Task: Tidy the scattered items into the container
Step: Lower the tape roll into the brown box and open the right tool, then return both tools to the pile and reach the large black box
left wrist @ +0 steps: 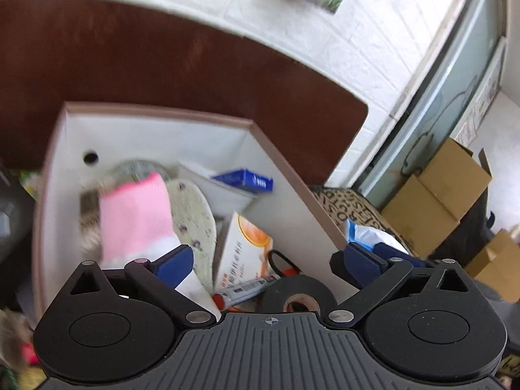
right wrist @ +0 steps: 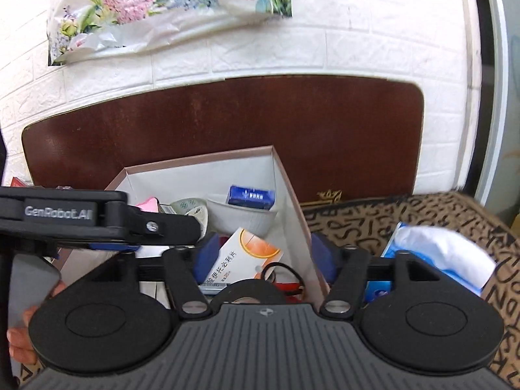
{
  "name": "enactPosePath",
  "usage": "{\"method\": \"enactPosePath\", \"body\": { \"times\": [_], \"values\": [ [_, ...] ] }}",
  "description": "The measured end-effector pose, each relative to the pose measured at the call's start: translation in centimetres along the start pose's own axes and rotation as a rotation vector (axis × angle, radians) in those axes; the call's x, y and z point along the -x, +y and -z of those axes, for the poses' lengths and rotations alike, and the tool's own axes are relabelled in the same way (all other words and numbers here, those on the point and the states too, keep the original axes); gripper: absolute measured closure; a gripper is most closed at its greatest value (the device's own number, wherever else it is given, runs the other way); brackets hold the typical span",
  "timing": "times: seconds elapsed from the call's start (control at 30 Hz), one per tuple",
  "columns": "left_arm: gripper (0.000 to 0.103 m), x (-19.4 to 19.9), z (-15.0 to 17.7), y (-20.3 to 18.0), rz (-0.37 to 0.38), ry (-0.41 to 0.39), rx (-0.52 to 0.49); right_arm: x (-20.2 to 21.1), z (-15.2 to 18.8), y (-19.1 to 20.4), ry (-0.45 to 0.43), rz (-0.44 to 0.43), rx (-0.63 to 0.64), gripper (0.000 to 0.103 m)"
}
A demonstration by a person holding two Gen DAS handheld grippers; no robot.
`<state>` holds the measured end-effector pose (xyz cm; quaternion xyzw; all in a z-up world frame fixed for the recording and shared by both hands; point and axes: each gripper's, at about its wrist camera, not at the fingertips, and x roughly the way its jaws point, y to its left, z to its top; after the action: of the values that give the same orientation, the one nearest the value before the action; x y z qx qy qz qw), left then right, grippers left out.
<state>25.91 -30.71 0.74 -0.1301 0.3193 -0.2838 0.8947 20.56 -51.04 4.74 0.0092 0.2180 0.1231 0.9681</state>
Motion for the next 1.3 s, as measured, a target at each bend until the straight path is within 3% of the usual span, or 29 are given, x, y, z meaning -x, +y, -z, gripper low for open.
{"method": "enactPosePath", "body": {
  "times": [0.07, 0.17, 0.27, 0.37, 0.63, 0.97, 1.3],
  "values": [
    [0.000, 0.8, 0.3, -0.4, -0.004, 0.016, -0.023, 0.5, 0.1, 0.4, 0.005, 0.027, 0.009, 0.019],
    [0.000, 1.8, 0.8, -1.1, -0.093, 0.058, -0.056, 1.3, 0.8, 1.2, 0.017, 0.057, 0.044, 0.005],
    [0.000, 2.8, 1.6, -1.3, -0.136, 0.086, -0.075, 2.0, 1.6, 2.2, 0.035, 0.064, 0.074, 0.002],
    [0.000, 4.1, 2.4, -1.1, -0.173, 0.104, -0.069, 2.8, 2.2, 3.2, 0.047, 0.067, 0.093, 0.001],
    [0.000, 7.4, 3.1, -0.6, -0.157, 0.104, -0.015, 5.2, 2.2, 5.0, 0.053, 0.054, 0.099, 0.001],
    [0.000, 13.5, 6.3, 1.7, -0.255, 0.071, -0.036, 7.3, 4.5, 10.2, 0.062, -0.037, 0.144, 0.000],
    [0.000, 19.6, 10.9, 6.0, -0.269, 0.043, 0.032, 9.0, 8.1, 15.7, 0.086, -0.115, 0.170, 0.000]
  ]
}}
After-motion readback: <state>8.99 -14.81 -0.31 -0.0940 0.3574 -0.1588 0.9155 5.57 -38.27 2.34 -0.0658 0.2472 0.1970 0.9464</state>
